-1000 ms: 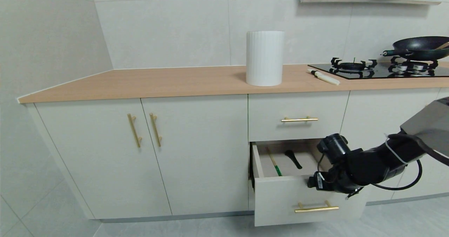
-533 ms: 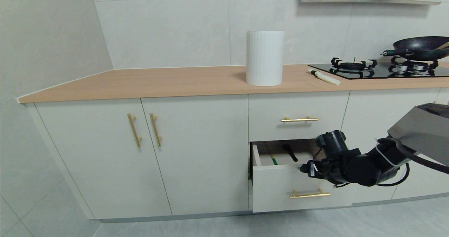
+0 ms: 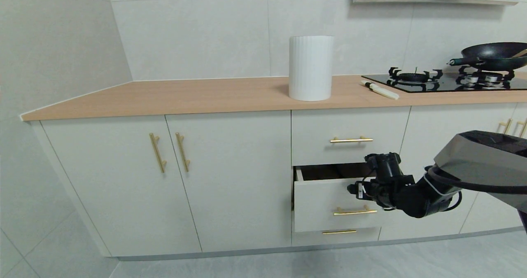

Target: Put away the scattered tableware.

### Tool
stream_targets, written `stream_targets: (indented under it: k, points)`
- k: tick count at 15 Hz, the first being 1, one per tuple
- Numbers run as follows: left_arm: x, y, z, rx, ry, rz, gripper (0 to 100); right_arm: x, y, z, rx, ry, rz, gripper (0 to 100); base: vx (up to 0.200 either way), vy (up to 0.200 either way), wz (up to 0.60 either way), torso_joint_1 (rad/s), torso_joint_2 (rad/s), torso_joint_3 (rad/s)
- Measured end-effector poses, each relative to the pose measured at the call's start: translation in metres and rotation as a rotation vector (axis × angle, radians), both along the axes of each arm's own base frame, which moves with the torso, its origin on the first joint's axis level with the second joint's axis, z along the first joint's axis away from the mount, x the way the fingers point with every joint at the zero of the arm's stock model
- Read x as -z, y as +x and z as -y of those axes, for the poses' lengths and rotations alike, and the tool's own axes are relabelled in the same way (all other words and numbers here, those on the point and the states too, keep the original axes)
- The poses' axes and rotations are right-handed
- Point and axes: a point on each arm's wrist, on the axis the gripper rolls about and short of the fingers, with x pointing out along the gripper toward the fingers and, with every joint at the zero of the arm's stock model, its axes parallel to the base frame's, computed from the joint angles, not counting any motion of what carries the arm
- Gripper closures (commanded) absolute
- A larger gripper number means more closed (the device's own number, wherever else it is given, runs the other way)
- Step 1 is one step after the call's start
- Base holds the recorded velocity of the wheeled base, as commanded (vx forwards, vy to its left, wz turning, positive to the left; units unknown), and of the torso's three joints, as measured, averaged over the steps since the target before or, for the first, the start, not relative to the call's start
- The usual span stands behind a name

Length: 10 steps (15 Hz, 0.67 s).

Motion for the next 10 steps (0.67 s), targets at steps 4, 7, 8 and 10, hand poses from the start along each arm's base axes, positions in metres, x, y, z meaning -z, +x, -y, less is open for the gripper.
stream_targets:
  k: [4, 7, 8, 10]
  points:
    - [0.000, 0.000, 0.000, 0.001, 0.000, 0.000, 0, 0.003, 0.021, 0.004, 0.008, -0.009, 0.034, 0, 0.000, 0.000, 0.00, 0.000, 0.00, 0.000]
    - [0.000, 0.000, 0.000, 0.001, 0.000, 0.000, 0, 0.008, 0.036, 0.008, 0.023, -0.005, 0.056, 0, 0.000, 0.000, 0.00, 0.000, 0.00, 0.000]
    - [0.000, 0.000, 0.000, 0.000, 0.000, 0.000, 0, 0.010, 0.041, 0.012, 0.033, -0.004, 0.066, 0, 0.000, 0.000, 0.00, 0.000, 0.00, 0.000]
    - [0.000, 0.000, 0.000, 0.001, 0.000, 0.000, 0, 0.012, 0.049, 0.015, 0.042, -0.004, 0.079, 0, 0.000, 0.000, 0.00, 0.000, 0.00, 0.000]
